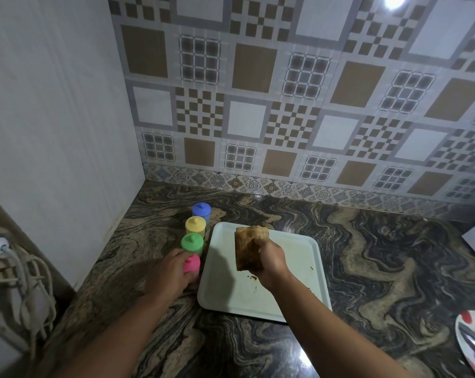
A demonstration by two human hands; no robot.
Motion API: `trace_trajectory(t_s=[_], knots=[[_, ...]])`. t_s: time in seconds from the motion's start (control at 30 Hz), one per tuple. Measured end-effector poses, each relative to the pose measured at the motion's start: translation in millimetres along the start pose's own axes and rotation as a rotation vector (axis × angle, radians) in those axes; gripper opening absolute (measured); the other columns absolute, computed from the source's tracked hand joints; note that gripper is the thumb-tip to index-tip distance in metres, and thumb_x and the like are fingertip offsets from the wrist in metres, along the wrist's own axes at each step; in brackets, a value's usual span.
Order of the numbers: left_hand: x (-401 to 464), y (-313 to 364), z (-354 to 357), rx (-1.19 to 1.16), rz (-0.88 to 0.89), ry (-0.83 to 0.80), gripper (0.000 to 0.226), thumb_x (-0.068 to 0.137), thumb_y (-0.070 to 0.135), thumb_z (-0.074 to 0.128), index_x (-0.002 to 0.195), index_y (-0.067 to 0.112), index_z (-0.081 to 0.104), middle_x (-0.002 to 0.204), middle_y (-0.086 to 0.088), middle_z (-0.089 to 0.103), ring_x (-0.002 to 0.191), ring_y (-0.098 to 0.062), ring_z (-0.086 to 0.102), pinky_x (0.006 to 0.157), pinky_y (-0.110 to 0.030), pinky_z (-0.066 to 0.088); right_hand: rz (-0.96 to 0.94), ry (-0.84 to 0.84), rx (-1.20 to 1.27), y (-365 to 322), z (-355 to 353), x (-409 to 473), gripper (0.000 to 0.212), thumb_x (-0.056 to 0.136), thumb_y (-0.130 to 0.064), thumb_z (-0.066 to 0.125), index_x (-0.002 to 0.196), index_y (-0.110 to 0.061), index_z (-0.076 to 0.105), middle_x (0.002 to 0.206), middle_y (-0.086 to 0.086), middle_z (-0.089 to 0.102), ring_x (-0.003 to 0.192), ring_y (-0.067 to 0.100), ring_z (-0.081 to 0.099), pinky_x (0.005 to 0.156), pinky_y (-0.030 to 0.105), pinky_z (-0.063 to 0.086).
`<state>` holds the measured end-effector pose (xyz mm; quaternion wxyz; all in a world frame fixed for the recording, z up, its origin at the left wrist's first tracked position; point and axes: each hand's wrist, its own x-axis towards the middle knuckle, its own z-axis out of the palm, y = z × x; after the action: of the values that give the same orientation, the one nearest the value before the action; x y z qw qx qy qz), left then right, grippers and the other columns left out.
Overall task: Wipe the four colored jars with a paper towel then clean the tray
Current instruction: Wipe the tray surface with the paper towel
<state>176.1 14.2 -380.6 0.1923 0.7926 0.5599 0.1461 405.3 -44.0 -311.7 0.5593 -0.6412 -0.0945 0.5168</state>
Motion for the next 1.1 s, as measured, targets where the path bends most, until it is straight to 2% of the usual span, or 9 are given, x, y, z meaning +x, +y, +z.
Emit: trace_trajectory(t_s=[0.2,0.37,0.5,0.6,0.67,0.77,0.87,0.97,1.1], knots=[[0.3,-4.3,5.5,0.029,-0.009,0.017,0.053,0.08,0.03,0.076,0.131,0.031,0.063,0.131,0.008,0.059,0.115,-0.023,0.059,0.093,-0.041,0.051,0.072,0.006,0.059,4.3,-10.4,2.2,0.019,0.102,-0.013,0.053,0.117,-0.007,0.064,0.108,0.022,0.068,0.096,0.039,0.065,0.074,0.044,0.054],[2.4,-15.2,11.1,-0.015,0.015,0.042,0.068,0.07,0.038,0.073,0.136,0.025,0.061,0.14,0.003,0.056,0.119,-0.03,0.057,0.096,-0.045,0.051,0.008,-0.053,-0.012,14.9,-34.9,2.5,0.012,0.078,-0.016,0.067,0.084,-0.006,0.068,0.087,0.019,0.063,0.077,0.035,0.064,0.068,0.042,0.055],[-14.3,-6.0,7.9,-0.001,0.14,0.232,0.063,0.073,0.045,0.062,0.13,0.016,0.064,0.133,-0.006,0.057,0.114,-0.036,0.052,0.094,-0.047,0.049,-0.081,0.095,-0.113,20.5,-60.8,5.9,0.011,0.099,-0.012,0.063,0.099,-0.005,0.072,0.093,0.018,0.073,0.087,0.04,0.072,0.071,0.044,0.062],[-41.6,5.9,17.4,-0.066,0.275,0.334,0.039,0.086,0.038,0.063,0.118,0.016,0.069,0.117,-0.004,0.06,0.103,-0.031,0.056,0.086,-0.044,0.049,-0.184,0.121,-0.328,21.8,-73.3,11.0,0.016,0.097,-0.01,0.062,0.102,-0.01,0.078,0.095,0.016,0.076,0.09,0.039,0.074,0.076,0.053,0.065],[-60.6,4.0,38.6,-0.109,0.294,0.266,0.034,0.089,0.036,0.063,0.116,0.018,0.07,0.116,-0.002,0.059,0.104,-0.029,0.058,0.087,-0.044,0.049,-0.282,0.105,-0.495,17.7,-70.6,19.4,0.022,0.097,-0.007,0.06,0.096,-0.016,0.079,0.087,0.007,0.076,0.081,0.025,0.071,0.071,0.041,0.063],[-77.5,3.2,65.6,-0.147,0.305,0.146,0.036,0.092,0.038,0.061,0.122,0.018,0.068,0.129,-0.002,0.056,0.12,-0.03,0.054,0.099,-0.045,0.046,-0.473,0.058,-0.731,1.7,-56.5,43.0,0.019,0.096,-0.021,0.066,0.105,-0.02,0.082,0.103,-0.005,0.082,0.101,0.013,0.075,0.095,0.037,0.061],[-78.4,4.5,84.7,-0.096,0.276,0.091,0.047,0.095,0.045,0.058,0.133,0.019,0.061,0.148,-0.007,0.046,0.134,-0.033,0.045,0.109,-0.048,0.041,-0.649,0.091,-1.113,-3.3,-45.0,70.1,0.032,0.1,-0.012,0.059,0.122,-0.026,0.078,0.121,0.0,0.078,0.112,0.022,0.071,0.094,0.03,0.055],[-74.2,1.7,102.6,-0.088,0.189,0.078,0.058,0.097,0.051,0.054,0.144,0.017,0.053,0.159,-0.009,0.036,0.138,-0.033,0.042,0.11,-0.046,0.04,-0.616,-0.067,-1.45,17.4,-42.9,93.7,0.045,0.099,-0.011,0.055,0.139,-0.027,0.067,0.141,0.003,0.067,0.125,0.031,0.064,0.101,0.035,0.049],[-73.8,-0.8,115.3,-0.078,0.155,0.13,0.069,0.097,0.057,0.048,0.147,0.01,0.049,0.159,-0.011,0.039,0.136,-0.034,0.045,0.108,-0.046,0.04,-0.614,-0.156,-1.486,75.4,-60.0,96.2,0.051,0.094,-0.01,0.061,0.142,-0.027,0.062,0.156,-0.002,0.054,0.137,0.031,0.054,0.106,0.039,0.051]])
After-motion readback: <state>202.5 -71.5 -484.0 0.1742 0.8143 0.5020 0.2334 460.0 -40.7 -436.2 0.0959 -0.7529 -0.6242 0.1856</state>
